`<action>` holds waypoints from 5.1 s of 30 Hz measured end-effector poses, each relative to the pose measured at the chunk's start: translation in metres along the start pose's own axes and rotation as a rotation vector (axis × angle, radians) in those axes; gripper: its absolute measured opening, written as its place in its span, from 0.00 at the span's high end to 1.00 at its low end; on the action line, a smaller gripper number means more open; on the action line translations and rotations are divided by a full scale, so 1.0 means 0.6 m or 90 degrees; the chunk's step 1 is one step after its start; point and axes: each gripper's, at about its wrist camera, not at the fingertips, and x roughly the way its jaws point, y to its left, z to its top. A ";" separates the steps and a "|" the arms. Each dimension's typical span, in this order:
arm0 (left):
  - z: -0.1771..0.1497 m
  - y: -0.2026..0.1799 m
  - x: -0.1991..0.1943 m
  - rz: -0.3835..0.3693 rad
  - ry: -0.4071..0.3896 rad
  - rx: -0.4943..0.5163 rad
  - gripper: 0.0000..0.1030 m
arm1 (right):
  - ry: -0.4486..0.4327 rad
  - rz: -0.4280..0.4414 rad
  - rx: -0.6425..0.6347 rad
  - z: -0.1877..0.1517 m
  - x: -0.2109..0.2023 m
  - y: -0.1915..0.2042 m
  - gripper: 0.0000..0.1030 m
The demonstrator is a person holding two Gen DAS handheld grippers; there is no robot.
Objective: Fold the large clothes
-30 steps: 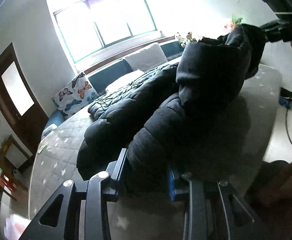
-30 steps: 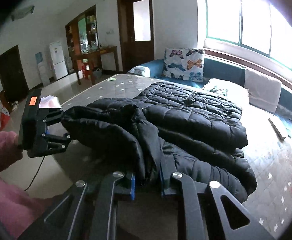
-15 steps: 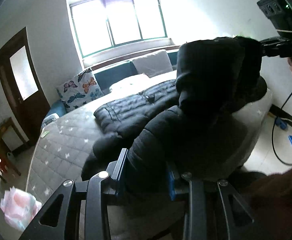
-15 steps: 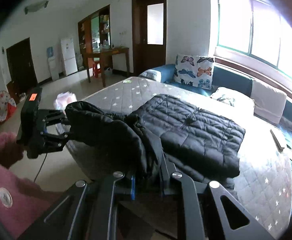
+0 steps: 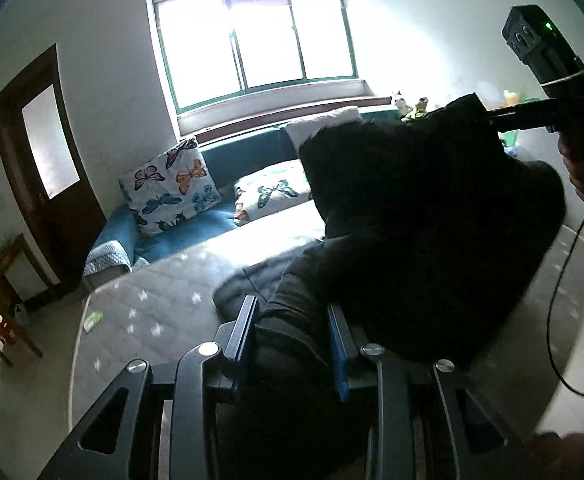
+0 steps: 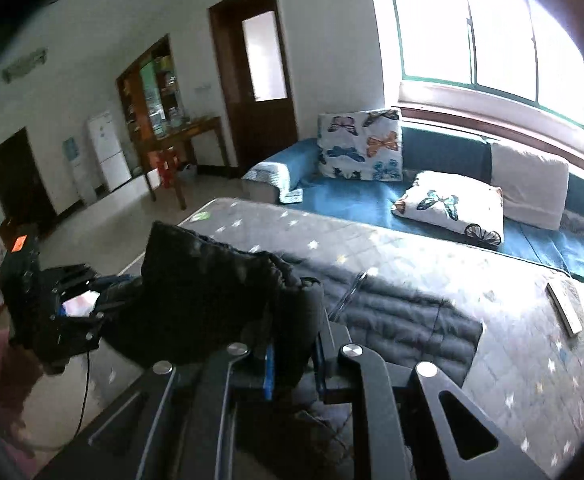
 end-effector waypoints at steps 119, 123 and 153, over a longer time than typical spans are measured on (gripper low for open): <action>-0.015 0.007 0.376 -0.073 0.226 -0.142 0.55 | 0.254 -0.175 -0.015 -0.155 0.264 -0.012 0.39; -0.015 0.007 0.380 -0.073 0.227 -0.145 0.55 | 0.257 -0.176 -0.014 -0.158 0.266 -0.011 0.39; -0.069 0.229 0.350 -0.078 0.226 -0.339 0.52 | 0.259 -0.166 0.150 -0.133 0.203 -0.207 0.39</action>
